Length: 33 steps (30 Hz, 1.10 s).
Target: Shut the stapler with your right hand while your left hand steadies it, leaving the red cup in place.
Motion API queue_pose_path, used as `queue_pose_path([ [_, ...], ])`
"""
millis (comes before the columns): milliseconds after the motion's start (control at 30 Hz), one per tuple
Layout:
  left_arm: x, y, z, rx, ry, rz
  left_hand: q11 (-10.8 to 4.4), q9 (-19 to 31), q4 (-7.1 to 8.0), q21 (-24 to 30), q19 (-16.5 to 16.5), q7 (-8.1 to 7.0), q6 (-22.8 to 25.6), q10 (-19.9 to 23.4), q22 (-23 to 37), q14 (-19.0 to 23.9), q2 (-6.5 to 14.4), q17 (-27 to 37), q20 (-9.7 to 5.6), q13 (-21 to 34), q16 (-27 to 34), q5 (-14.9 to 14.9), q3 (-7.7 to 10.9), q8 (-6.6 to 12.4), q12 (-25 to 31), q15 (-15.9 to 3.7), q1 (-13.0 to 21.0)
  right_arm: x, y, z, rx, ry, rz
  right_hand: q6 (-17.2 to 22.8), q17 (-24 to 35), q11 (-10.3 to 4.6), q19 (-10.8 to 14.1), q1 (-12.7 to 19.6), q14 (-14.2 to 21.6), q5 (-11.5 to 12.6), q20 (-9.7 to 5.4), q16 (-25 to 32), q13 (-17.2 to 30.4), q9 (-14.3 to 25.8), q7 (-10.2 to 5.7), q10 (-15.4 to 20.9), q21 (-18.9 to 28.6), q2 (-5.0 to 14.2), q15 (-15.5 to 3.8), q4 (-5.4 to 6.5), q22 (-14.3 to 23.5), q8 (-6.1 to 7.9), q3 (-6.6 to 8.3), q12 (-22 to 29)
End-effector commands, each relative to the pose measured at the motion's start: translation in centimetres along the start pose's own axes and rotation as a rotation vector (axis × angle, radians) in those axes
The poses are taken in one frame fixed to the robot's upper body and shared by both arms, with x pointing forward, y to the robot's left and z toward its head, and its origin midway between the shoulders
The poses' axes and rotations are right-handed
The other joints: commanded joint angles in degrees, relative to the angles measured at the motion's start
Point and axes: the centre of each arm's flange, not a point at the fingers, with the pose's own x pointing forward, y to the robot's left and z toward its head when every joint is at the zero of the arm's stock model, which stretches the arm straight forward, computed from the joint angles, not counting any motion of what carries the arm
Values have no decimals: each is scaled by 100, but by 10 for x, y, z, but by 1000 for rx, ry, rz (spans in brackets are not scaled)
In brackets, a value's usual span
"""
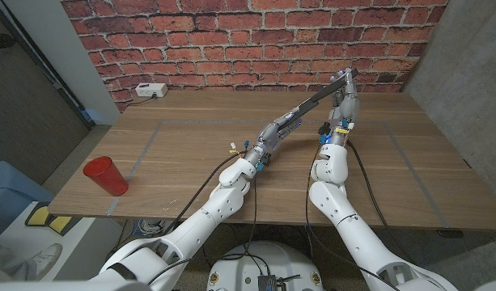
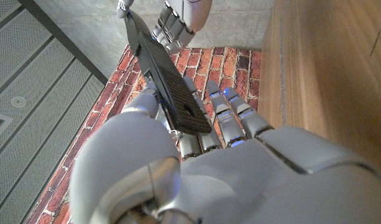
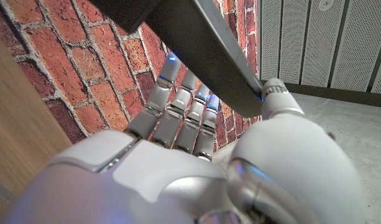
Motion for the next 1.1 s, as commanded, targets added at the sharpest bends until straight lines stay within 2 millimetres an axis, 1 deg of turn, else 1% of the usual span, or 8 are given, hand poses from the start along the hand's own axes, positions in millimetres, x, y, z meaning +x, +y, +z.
queue_pose_path([
  [33,-5,-1,0,-20,-15,15,-34,480,22,17,62,-163,290,38,19,50,60,27,-13,16,-20,25,62,212,17,-868,42,-3,-3,0,1,13,33,-609,-227,120,-422,-242,-1040,81,-30,21,-151,-193,66,-738,-453,-127,-482,14,-2,-59,-235,-297],
  [100,-5,-1,0,-20,-15,14,-33,487,22,16,62,-168,290,40,19,54,57,27,-13,18,-25,24,67,216,15,-870,42,-4,-3,0,5,15,32,-678,-241,121,-450,-260,-1110,86,7,35,-163,-212,74,-796,-493,-115,-454,19,-2,-61,-254,-297],
  [300,-7,0,0,-18,-14,19,-29,505,21,14,63,-169,290,49,19,58,46,25,-14,24,-38,23,75,223,12,-872,39,-5,-3,-2,13,25,28,-718,-252,124,-497,-272,-1116,91,43,69,-174,-229,92,-845,-538,-93,-439,25,-1,-54,-266,-295],
  [467,-9,1,3,2,-16,21,-31,524,23,11,63,-168,299,55,20,68,40,25,-13,30,-49,22,85,235,8,-874,35,-6,-4,-3,19,25,13,-740,-273,135,-661,-292,-1112,96,43,115,-192,-257,114,-868,-645,-81,-456,27,-1,-30,-294,-273],
  [700,-9,1,5,25,-24,20,-56,553,0,5,61,-179,285,48,19,54,10,19,-21,38,-80,25,100,241,-8,-885,48,-9,-3,0,-2,27,10,-783,-287,148,-711,-366,-1106,101,71,151,-208,-281,149,-909,-706,-50,-442,66,-1,-23,-324,-266],
  [833,-8,0,9,48,-32,17,-65,565,-2,2,58,-186,267,43,19,53,6,19,-22,42,-87,27,105,238,-15,-884,49,-9,-3,1,3,30,-1,-791,-295,151,-720,-406,-1096,101,77,165,-215,-292,163,-914,-727,-47,-438,84,-1,-16,-342,-260],
  [933,-8,0,14,67,-40,23,-59,575,-10,0,57,-173,287,56,20,47,-3,17,-24,46,-97,29,109,250,-14,-885,53,-9,-4,0,7,33,-3,-796,-326,156,-895,-435,-1153,109,74,169,-234,-322,169,-916,-846,-43,-436,88,-1,6,-374,-239],
  [1100,-9,1,19,84,-52,35,-61,593,-39,-5,54,-161,311,75,19,48,-19,14,-31,50,-110,34,125,265,-15,-894,78,-9,-5,0,5,38,-2,-806,-342,160,-999,-463,-1201,115,109,171,-246,-343,175,-932,-920,-25,-436,100,-1,15,-393,-234],
])
